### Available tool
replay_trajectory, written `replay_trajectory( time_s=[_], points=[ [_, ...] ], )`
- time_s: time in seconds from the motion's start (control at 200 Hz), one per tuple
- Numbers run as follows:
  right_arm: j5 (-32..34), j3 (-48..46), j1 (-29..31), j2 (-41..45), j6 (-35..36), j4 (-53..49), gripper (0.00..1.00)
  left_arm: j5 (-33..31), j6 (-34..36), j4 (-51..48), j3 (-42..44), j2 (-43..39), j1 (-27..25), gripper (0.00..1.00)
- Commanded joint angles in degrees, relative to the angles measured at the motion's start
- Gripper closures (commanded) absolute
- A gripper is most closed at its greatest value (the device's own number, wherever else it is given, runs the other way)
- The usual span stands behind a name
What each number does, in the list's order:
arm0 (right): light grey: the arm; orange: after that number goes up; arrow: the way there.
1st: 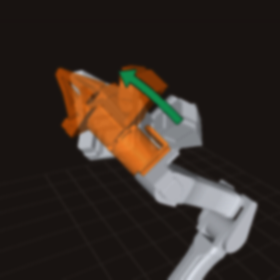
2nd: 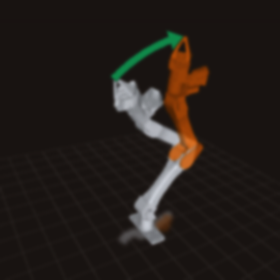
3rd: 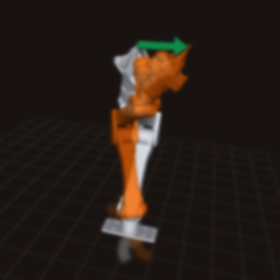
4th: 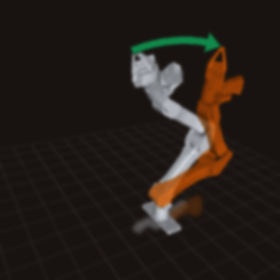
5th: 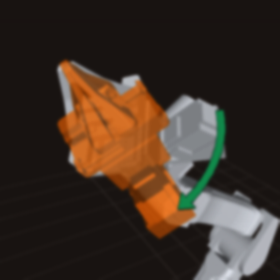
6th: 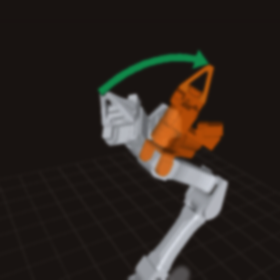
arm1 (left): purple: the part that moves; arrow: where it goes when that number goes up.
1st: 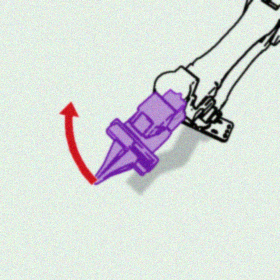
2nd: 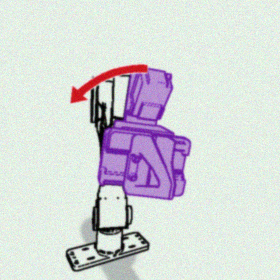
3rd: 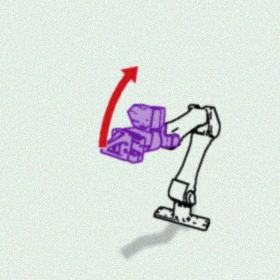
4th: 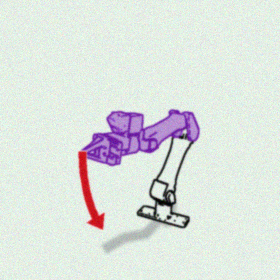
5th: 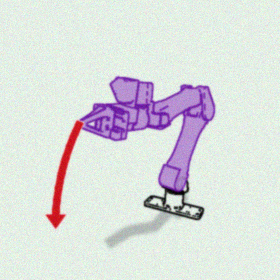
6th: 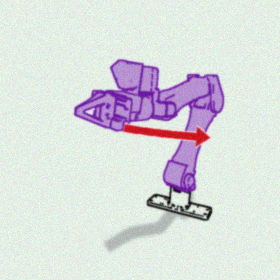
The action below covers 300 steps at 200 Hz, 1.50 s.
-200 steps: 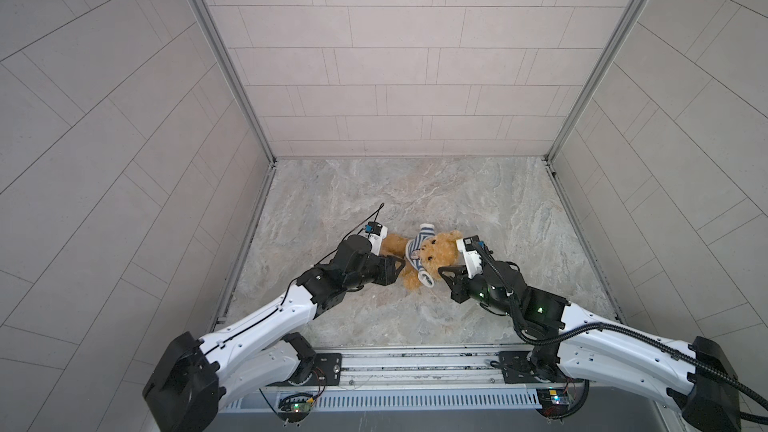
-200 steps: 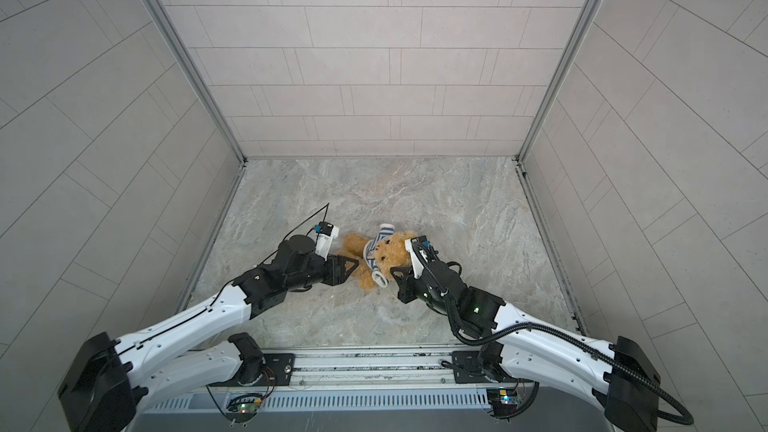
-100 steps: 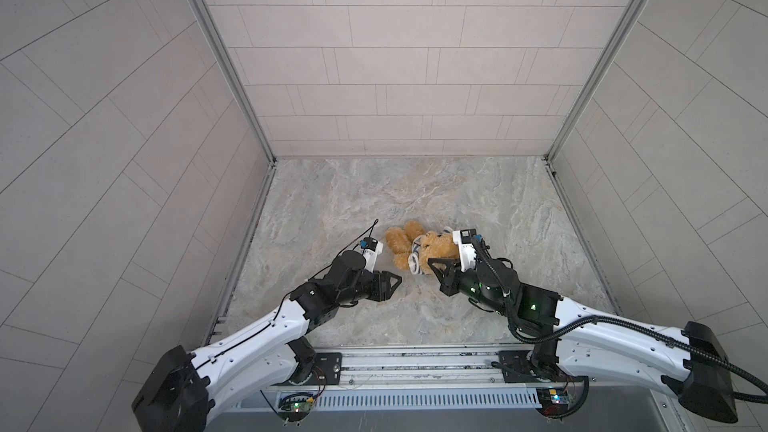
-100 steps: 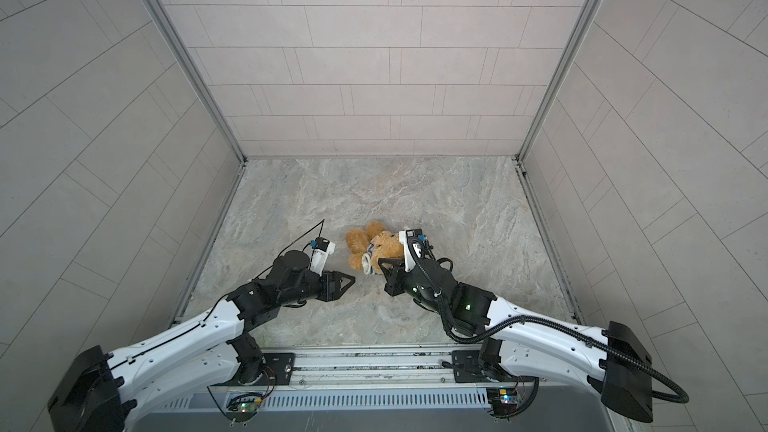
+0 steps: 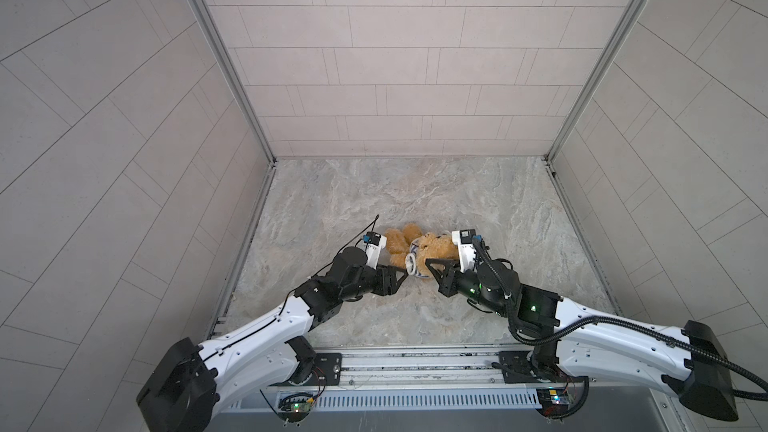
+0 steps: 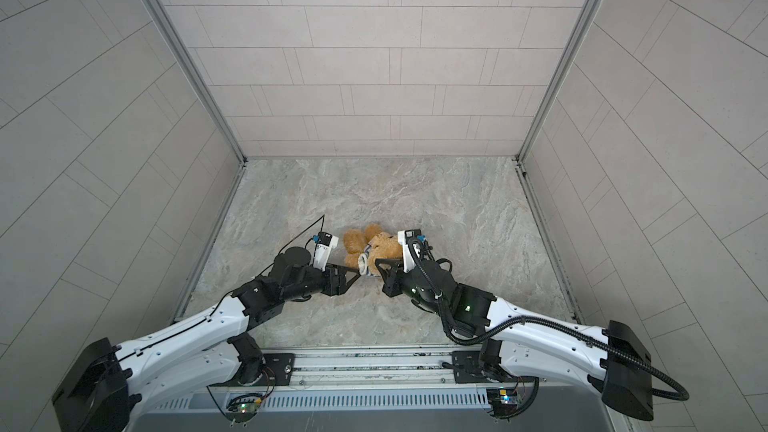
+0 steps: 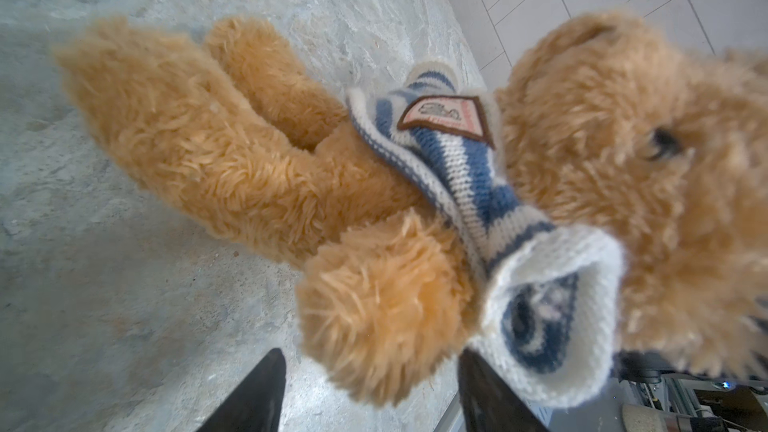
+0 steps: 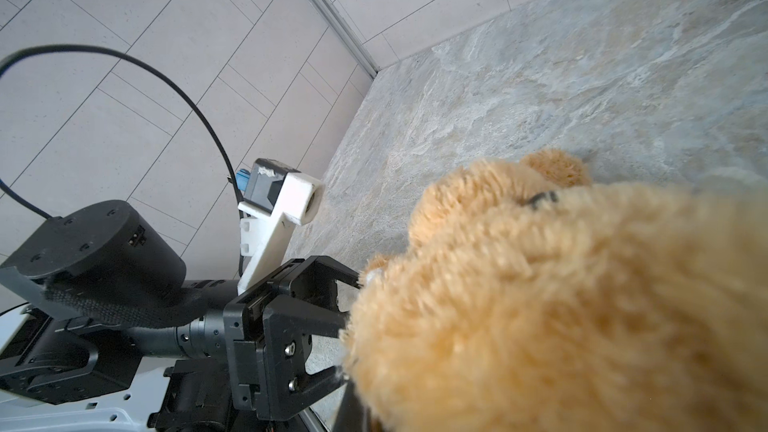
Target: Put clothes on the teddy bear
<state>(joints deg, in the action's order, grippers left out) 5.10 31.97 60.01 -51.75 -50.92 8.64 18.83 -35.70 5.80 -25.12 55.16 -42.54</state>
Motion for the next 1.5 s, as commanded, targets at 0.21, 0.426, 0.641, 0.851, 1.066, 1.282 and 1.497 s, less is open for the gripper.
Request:
replay_trajectory(
  time_s=[0.21, 0.426, 0.641, 0.851, 1.066, 1.282, 1.497],
  points=[
    [-2.27, 3.14, 0.37, 2.08, 0.30, -0.35, 1.00, 3.81, 2.47, 10.74, -1.43, 4.57, 3.78, 0.33],
    [-2.40, 4.86, 0.28, 2.62, 0.12, -1.72, 1.00, 6.70, 2.50, 13.90, -1.24, 4.80, 3.78, 0.52],
    [-1.87, 5.21, 0.20, 3.38, 0.45, -2.72, 1.00, 6.35, 3.02, 11.99, -0.48, 2.97, 3.78, 0.72],
    [-1.23, 4.65, -0.84, 6.16, 0.60, -4.80, 1.00, 5.06, 3.12, 9.37, 0.52, 0.02, 3.78, 0.89],
    [1.60, 3.84, -2.14, 8.52, 2.71, -9.85, 0.89, 5.66, 3.78, 4.74, 0.77, -4.75, 3.74, 1.00],
    [0.64, -5.66, -6.91, 12.14, 2.80, -11.81, 0.54, 5.97, 3.24, 3.25, 0.79, -5.15, 2.78, 1.00],
    [-5.06, -6.36, -6.92, 12.84, 13.28, -12.87, 0.36, 5.51, 3.50, 3.93, 0.95, -2.44, 2.64, 1.00]
  ],
)
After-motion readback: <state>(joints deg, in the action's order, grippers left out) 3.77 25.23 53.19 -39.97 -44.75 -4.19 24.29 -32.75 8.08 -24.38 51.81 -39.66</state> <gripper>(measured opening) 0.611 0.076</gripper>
